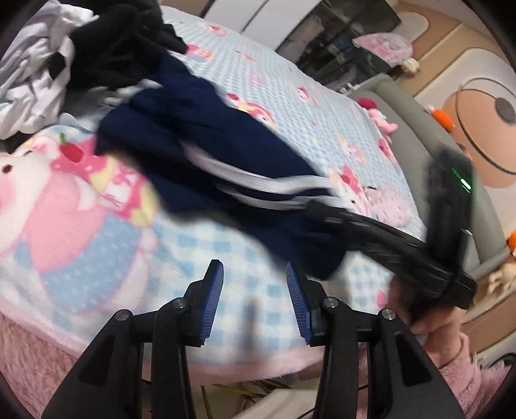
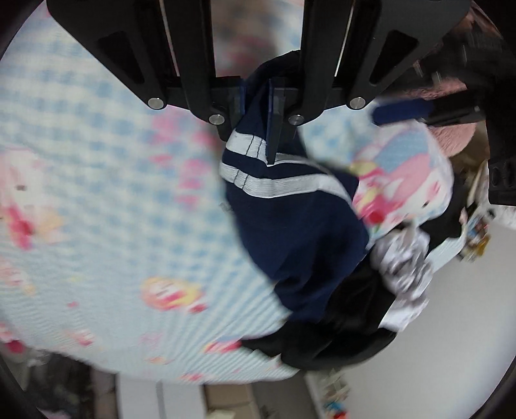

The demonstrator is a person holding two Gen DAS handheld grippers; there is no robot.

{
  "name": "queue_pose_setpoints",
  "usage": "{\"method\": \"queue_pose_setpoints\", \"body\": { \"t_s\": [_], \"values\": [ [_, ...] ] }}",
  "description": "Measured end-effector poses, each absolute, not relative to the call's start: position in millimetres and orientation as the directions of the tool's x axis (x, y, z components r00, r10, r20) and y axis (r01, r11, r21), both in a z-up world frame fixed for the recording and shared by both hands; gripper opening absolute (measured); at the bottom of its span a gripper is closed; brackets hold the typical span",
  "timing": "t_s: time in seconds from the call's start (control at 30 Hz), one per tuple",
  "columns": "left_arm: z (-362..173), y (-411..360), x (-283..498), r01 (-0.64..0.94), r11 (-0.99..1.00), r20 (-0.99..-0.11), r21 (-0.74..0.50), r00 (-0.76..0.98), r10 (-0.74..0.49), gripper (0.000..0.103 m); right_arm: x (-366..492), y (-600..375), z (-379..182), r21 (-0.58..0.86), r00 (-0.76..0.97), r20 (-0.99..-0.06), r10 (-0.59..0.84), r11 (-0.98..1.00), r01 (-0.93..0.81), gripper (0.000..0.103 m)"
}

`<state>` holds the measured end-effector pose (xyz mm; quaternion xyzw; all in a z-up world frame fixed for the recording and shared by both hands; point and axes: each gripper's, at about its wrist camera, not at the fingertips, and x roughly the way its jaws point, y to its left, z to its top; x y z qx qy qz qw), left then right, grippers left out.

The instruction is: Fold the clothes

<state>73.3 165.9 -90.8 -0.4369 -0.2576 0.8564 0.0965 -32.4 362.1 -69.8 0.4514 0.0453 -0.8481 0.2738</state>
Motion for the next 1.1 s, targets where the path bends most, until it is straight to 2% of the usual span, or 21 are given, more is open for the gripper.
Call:
{"method": "queue_pose_setpoints", "body": {
  "t_s": [0.2,0.33,0.4,0.43,0.53,0.63,0.67,0.7,0.73,0.77,0.8,0.9,0.93,1.0,1.1],
  "values": [
    [-99.6,187.8,52.2,0.048,-0.850,-0.705,-0.525,-0.583,0.403,0.047,-27.2,440.5,-47.0,0.069,-0.569,-0.776,-0.271,-0.934,0.350,0.007],
    [-100.3,209.6,22.9,0.019,-0.852,-0.707,-0.524,-0.568,0.422,0.047,-27.9,507.0,-40.0,-0.004,-0.626,-0.773,-0.105,-0.985,0.170,0.008],
    [-101.2,215.1,10.3,0.018,-0.835,-0.697,-0.551,-0.560,0.448,0.052,-31.8,538.1,-39.3,-0.048,-0.623,-0.782,-0.004,-0.997,0.066,0.011],
    [-103.3,218.4,3.5,0.017,-0.832,-0.699,-0.554,-0.553,0.454,0.053,-32.2,548.3,-38.4,-0.075,-0.618,-0.785,0.038,-0.997,0.034,0.015],
    [-107.3,222.1,-21.1,0.013,-0.842,-0.714,-0.540,-0.536,0.450,0.057,-18.8,552.3,-18.6,-0.093,-0.682,-0.729,0.056,-0.995,0.018,0.037],
    [-106.4,231.5,-40.8,-0.010,-0.844,-0.714,-0.537,-0.527,0.461,0.062,-2.1,534.0,5.3,-0.066,-0.753,-0.658,-0.014,-0.995,0.076,0.053],
    [-109.5,235.1,-47.2,-0.011,-0.848,-0.722,-0.530,-0.518,0.458,0.062,3.4,525.7,12.0,-0.048,-0.768,-0.638,-0.055,-0.993,0.111,0.055],
    [-112.6,238.7,-53.5,-0.013,-0.852,-0.731,-0.523,-0.508,0.456,0.058,7.4,516.5,15.1,-0.018,-0.767,-0.631,-0.112,-0.987,0.159,0.056],
    [-112.9,241.6,-59.0,-0.017,-0.855,-0.738,-0.518,-0.497,0.457,0.054,8.5,504.9,13.4,0.029,-0.738,-0.645,-0.197,-0.972,0.234,0.062],
    [-113.0,244.2,-59.7,-0.022,-0.862,-0.747,-0.507,-0.489,0.451,0.033,6.0,493.5,4.7,0.088,-0.674,-0.679,-0.291,-0.944,0.319,0.064],
    [-114.6,247.1,-57.3,-0.025,-0.872,-0.758,-0.490,-0.482,0.440,0.022,1.3,481.8,-8.9,0.131,-0.606,-0.716,-0.346,-0.920,0.370,0.064],
    [-112.9,252.0,-49.9,-0.041,-0.891,-0.773,-0.453,-0.481,0.415,0.016,-14.1,454.6,-56.3,0.141,-0.479,-0.815,-0.325,-0.914,0.380,0.058],
    [-112.9,249.5,-43.1,-0.044,-0.897,-0.781,-0.439,-0.475,0.405,0.014,-19.4,448.7,-68.8,0.141,-0.449,-0.837,-0.313,-0.916,0.376,0.052],
    [-112.9,244.5,-29.4,-0.050,-0.910,-0.797,-0.411,-0.464,0.386,0.009,-30.4,449.6,-80.9,0.127,-0.443,-0.851,-0.280,-0.930,0.343,0.049],
    [-116.6,232.7,-14.6,-0.047,-0.913,-0.820,-0.404,-0.423,0.385,0.009,-44.7,459.4,-67.9,0.099,-0.515,-0.823,-0.241,-0.952,0.289,0.047]
  ]
}}
